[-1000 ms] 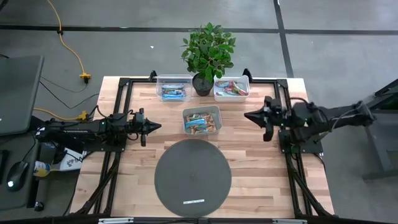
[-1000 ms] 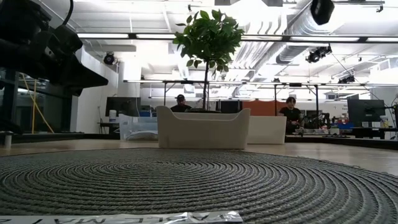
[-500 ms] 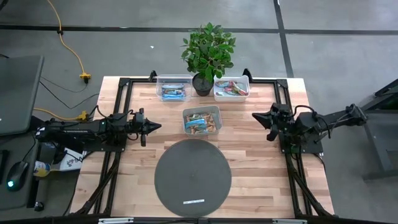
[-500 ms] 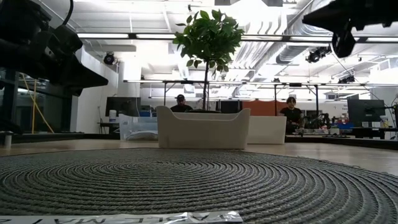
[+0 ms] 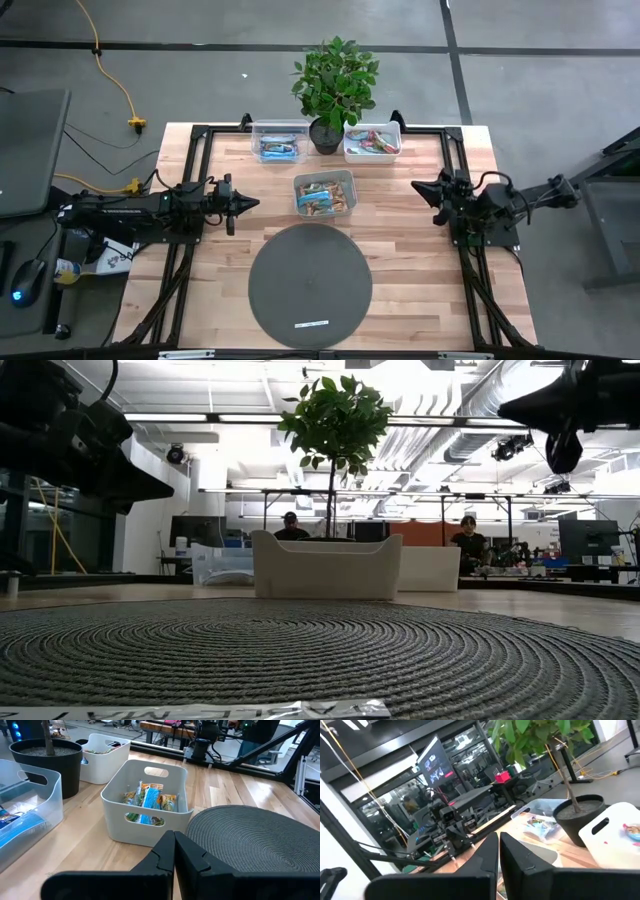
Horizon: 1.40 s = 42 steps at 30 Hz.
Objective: Pick and place Granola Bars by type
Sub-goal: Return to Home Position
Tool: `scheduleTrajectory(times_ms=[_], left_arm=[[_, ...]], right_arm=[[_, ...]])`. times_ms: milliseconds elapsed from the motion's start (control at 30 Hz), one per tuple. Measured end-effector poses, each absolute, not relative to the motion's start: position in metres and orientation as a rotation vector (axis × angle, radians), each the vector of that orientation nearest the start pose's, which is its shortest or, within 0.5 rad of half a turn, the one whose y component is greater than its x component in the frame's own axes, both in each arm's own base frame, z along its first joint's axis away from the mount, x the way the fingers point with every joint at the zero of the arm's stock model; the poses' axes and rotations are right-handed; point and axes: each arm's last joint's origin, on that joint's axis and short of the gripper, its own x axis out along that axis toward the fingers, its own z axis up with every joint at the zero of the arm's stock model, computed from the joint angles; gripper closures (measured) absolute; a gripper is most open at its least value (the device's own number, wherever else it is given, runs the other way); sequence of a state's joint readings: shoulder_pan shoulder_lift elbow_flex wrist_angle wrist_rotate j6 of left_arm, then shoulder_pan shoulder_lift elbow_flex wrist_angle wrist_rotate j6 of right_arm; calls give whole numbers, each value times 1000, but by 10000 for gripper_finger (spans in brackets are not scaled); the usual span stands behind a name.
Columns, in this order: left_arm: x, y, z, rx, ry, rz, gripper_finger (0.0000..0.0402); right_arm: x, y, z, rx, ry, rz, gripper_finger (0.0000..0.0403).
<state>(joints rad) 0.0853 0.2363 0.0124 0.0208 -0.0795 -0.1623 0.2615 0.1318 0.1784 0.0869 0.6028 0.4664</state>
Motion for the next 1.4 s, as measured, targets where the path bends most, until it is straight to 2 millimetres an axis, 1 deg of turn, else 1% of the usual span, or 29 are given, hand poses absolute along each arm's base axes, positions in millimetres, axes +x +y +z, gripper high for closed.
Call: scheduleTrajectory(times_ms=[200,433,733,967,1200,1400], left_arm=[[110,12,150,-162,190,180,401],[110,12,150,-162,190,180,401],[110,12,150,-162,189,180,401],[110,12,150,-162,190,180,401],[110,12,150,-162,189,180,401],[110,12,150,-162,190,180,401]], right_arm=[[91,7,206,518,-194,-327,403],[90,7,194,495,-190,-294,403],[90,8,193,399,-176,-241,403],[92,-1,191,354,-155,-211,403],[93,-9,184,334,-78,-176,403],[93,-10,180,308,-29,-166,403]])
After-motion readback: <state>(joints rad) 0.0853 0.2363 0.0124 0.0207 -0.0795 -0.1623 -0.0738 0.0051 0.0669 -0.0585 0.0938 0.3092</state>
